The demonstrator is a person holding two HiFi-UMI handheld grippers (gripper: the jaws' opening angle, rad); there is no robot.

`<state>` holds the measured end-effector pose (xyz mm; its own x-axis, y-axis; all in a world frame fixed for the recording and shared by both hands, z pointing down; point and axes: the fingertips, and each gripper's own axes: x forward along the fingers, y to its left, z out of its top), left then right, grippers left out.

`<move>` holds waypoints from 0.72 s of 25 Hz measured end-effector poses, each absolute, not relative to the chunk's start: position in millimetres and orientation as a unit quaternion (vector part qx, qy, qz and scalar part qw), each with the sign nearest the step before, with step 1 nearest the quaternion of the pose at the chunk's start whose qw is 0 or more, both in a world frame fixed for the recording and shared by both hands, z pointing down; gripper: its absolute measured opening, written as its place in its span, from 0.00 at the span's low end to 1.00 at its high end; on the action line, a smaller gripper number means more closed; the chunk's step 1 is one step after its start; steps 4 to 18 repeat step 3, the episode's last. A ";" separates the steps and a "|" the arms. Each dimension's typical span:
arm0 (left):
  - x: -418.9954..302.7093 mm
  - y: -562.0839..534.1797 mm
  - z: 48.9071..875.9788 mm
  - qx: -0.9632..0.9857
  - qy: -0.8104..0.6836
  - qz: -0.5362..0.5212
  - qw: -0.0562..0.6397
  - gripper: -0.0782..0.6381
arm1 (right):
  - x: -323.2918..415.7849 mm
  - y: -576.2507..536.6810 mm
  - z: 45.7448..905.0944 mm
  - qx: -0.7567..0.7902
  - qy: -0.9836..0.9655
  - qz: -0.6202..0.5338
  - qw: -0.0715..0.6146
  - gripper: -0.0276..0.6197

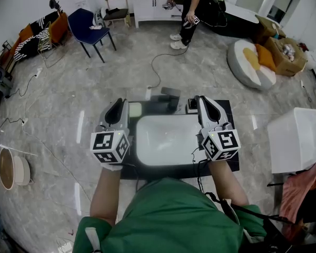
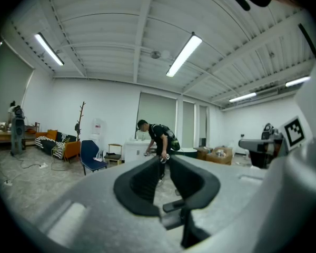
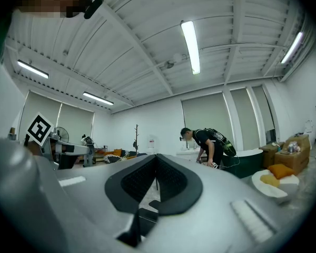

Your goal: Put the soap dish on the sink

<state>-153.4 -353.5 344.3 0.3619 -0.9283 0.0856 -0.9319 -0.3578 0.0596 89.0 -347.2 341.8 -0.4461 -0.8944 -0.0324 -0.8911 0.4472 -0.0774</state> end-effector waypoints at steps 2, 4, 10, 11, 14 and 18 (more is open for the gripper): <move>-153.8 -352.6 345.9 0.824 -0.565 0.019 0.049 0.19 | 88.4 -346.2 343.0 -0.525 0.850 -0.024 0.035 0.04; -154.1 -352.1 346.7 0.824 -0.565 0.018 0.049 0.19 | 88.1 -345.8 343.6 -0.525 0.850 -0.024 0.035 0.04; -154.1 -352.1 346.7 0.824 -0.565 0.018 0.049 0.19 | 88.1 -345.8 343.6 -0.525 0.850 -0.024 0.035 0.04; -154.1 -352.1 346.7 0.824 -0.565 0.018 0.049 0.19 | 88.1 -345.8 343.6 -0.525 0.850 -0.024 0.035 0.04; -154.1 -352.1 346.7 0.824 -0.565 0.018 0.049 0.19 | 88.1 -345.8 343.6 -0.525 0.850 -0.024 0.035 0.04; -154.1 -352.1 346.7 0.824 -0.565 0.018 0.049 0.19 | 88.1 -345.8 343.6 -0.525 0.850 -0.024 0.035 0.04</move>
